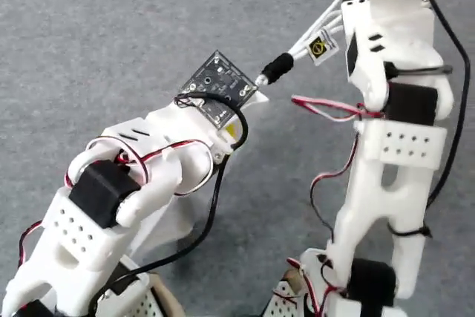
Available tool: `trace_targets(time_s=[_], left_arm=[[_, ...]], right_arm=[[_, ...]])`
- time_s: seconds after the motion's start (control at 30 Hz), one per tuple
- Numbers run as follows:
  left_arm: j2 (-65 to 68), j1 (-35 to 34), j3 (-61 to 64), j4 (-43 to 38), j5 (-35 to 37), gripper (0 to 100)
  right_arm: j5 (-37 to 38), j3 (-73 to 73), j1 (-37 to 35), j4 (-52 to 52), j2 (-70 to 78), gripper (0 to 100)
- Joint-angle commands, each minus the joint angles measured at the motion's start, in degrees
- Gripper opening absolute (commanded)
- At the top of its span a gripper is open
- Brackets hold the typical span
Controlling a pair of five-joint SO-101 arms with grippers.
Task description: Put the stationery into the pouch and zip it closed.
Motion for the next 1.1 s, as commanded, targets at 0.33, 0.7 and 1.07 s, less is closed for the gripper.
trace_targets(time_s=[0.33, 0.7, 1.07], left_arm=[[-3.5, -0.1, 0.0, 2.5, 0.2, 3], [-3.9, -0.7, -0.5, 2.5, 0.6, 3], [-5.5, -3.6, -0.5, 2.4, 0.7, 3]], right_arm=[[0.3, -10.6, 11.3, -3.4, 14.5, 1.1], [0.3, -10.3, 12.9, -3.7, 18.8, 1.1], [0.3, -10.8, 17.8, -3.9, 25.3, 1.1]])
